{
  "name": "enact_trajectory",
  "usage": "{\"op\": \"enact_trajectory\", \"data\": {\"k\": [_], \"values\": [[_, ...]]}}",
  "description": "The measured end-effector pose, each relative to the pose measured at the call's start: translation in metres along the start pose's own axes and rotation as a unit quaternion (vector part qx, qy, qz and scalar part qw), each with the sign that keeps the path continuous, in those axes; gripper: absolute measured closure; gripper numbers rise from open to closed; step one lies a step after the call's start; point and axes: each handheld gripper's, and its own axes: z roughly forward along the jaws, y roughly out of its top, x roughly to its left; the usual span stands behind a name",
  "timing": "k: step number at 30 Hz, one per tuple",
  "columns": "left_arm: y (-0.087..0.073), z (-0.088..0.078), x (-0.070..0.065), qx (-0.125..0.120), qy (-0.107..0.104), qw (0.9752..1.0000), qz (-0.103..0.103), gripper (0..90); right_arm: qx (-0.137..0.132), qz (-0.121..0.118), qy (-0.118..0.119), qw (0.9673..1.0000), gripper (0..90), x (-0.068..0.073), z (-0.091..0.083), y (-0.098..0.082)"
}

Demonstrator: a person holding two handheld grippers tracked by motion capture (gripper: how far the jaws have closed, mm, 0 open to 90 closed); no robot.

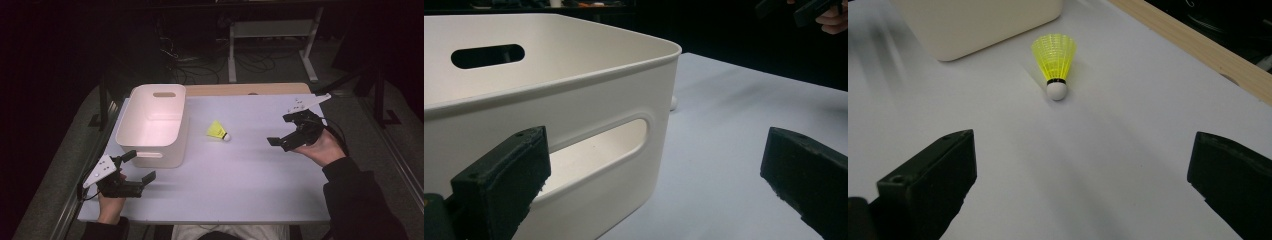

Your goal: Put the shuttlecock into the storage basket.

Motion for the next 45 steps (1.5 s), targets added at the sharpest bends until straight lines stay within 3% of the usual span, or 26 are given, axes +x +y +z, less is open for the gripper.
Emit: {"op": "enact_trajectory", "data": {"k": [35, 45], "values": [[0.000, 0.000, 0.000, 0.001, -0.001, 1.0000, 0.001, 0.0, 0.025, -0.022, 0.024, 0.9991, 0.0, -0.003, 0.029, 0.036], [0.000, 0.000, 0.000, 0.001, -0.001, 1.0000, 0.001, 0.0, 0.035, -0.021, 0.029, 0.9987, 0.0, -0.005, 0.045, 0.041]]}}
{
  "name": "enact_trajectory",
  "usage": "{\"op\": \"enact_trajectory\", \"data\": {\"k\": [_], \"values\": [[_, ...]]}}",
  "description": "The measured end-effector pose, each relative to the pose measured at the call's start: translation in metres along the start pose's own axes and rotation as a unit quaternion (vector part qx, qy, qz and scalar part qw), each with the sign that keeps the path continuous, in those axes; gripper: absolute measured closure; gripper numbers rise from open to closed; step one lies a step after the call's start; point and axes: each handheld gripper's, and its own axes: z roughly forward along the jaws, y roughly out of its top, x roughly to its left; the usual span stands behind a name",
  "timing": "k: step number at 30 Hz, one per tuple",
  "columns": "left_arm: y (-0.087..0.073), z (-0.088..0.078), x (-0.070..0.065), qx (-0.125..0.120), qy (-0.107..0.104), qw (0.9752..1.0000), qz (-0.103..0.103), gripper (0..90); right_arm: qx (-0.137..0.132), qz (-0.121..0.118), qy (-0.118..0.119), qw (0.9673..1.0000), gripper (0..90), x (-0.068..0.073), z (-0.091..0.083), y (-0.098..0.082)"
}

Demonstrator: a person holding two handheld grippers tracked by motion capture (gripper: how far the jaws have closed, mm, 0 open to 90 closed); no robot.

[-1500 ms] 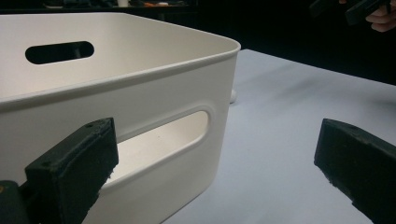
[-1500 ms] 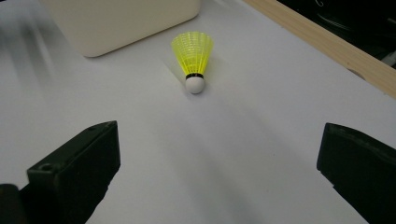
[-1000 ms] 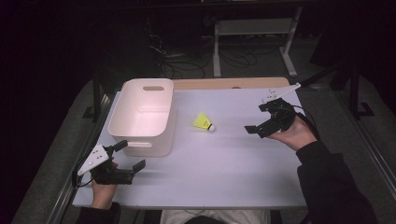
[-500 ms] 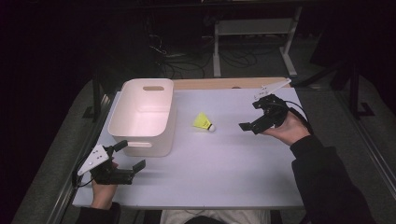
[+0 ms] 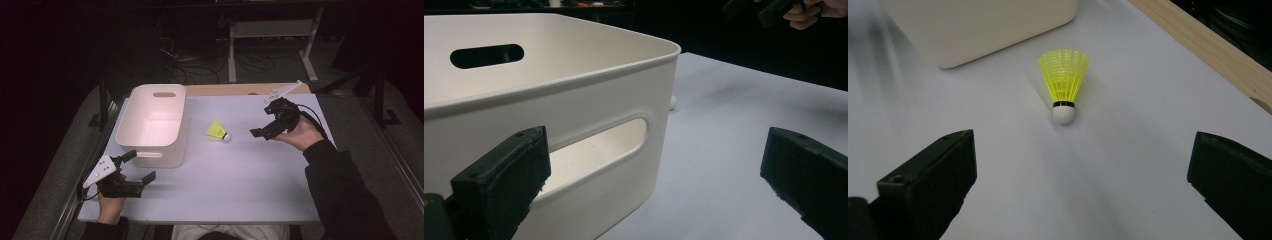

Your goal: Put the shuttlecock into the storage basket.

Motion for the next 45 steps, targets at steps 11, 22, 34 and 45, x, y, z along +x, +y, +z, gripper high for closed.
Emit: {"op": "enact_trajectory", "data": {"k": [11, 22, 34, 45], "values": [[0.000, 0.000, 0.000, 0.000, -0.001, 1.0000, 0.000, 0.0, 0.013, -0.009, 0.008, 0.9998, 0.0, 0.000, 0.014, 0.008], [0.000, 0.000, 0.000, -0.001, -0.001, 1.0000, 0.000, 0.0, 0.018, -0.008, 0.020, 0.9996, 0.0, 0.000, 0.027, 0.013], [0.000, 0.000, 0.000, -0.001, -0.001, 1.0000, -0.001, 0.0, 0.027, -0.016, 0.028, 0.9991, 0.0, 0.001, 0.044, 0.015], [0.000, 0.000, 0.000, -0.001, -0.002, 1.0000, 0.000, 0.0, 0.033, -0.015, 0.032, 0.9988, 0.0, -0.001, 0.054, 0.015]]}}
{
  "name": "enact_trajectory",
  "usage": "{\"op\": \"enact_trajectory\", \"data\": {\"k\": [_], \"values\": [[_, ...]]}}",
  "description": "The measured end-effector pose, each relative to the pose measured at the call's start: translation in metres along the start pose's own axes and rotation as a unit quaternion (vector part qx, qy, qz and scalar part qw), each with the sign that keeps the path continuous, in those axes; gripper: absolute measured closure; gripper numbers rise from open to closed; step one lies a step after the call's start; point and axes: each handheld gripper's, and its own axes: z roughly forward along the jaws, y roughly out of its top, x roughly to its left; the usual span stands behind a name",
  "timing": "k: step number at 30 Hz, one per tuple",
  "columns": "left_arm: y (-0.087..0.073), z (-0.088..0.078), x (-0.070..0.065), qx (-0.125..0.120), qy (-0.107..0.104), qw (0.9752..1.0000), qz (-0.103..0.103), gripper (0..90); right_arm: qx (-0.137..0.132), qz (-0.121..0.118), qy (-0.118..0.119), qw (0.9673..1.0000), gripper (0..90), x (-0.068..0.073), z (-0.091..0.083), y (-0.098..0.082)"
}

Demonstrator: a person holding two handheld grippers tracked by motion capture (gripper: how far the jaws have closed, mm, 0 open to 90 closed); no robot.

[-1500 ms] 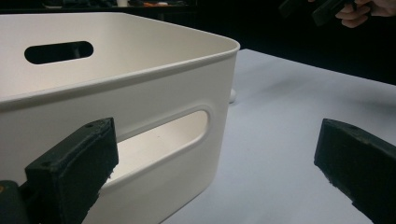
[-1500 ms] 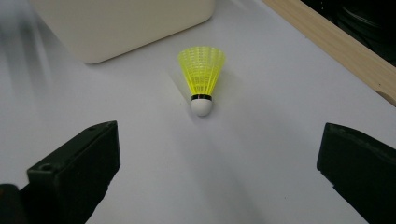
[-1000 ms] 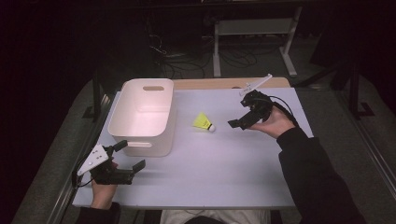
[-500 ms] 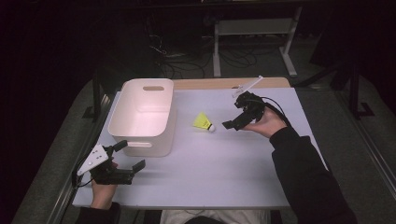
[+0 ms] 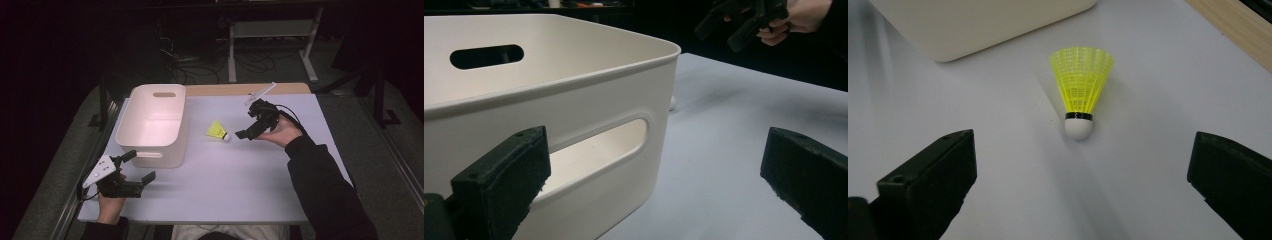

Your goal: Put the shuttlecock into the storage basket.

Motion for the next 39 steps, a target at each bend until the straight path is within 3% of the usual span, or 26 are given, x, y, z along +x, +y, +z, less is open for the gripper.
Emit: {"op": "enact_trajectory", "data": {"k": [17, 39], "values": [[0.000, 0.000, 0.000, -0.001, -0.002, 1.0000, -0.001, 0.0, 0.008, -0.003, 0.007, 0.9999, 0.0, -0.003, 0.014, 0.011], [0.000, 0.000, 0.000, 0.001, -0.004, 1.0000, 0.001, 0.0, 0.011, 0.004, 0.018, 0.9998, 0.0, -0.018, 0.037, 0.019]]}}
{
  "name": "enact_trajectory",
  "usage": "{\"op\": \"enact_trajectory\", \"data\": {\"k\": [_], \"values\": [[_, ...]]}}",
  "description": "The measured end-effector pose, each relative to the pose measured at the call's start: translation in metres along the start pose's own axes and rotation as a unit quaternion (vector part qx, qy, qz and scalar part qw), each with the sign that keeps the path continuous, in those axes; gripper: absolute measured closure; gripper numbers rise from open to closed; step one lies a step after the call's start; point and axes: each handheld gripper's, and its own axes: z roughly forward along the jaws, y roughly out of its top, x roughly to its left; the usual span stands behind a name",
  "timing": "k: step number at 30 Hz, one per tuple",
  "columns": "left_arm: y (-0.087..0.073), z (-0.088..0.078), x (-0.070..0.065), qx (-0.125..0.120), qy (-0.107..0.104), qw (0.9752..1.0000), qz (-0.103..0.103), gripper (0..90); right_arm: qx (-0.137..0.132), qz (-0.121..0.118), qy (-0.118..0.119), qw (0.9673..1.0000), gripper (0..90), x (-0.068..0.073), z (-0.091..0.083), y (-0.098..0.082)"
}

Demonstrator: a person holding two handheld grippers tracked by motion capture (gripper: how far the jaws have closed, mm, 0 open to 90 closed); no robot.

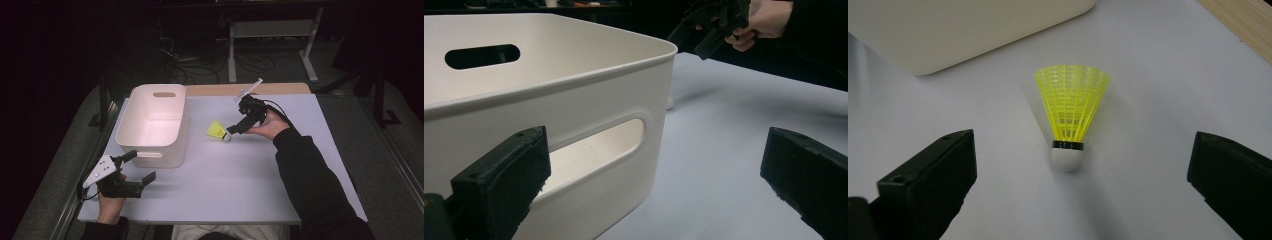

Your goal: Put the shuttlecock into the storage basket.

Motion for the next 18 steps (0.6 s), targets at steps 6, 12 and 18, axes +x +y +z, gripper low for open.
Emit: {"op": "enact_trajectory", "data": {"k": [6, 12, 18], "values": [[0.000, 0.000, 0.000, 0.000, 0.000, 1.0000, 0.000, 0.0, 0.001, 0.004, 0.004, 1.0000, 0.0, -0.005, 0.005, -0.002], [0.000, 0.000, 0.000, 0.001, 0.000, 1.0000, 0.000, 0.0, 0.001, 0.009, 0.006, 0.9999, 0.0, -0.010, 0.011, -0.004], [0.000, 0.000, 0.000, 0.000, 0.000, 1.0000, 0.000, 0.0, 0.006, 0.016, 0.006, 0.9998, 0.0, -0.015, 0.017, -0.006]]}}
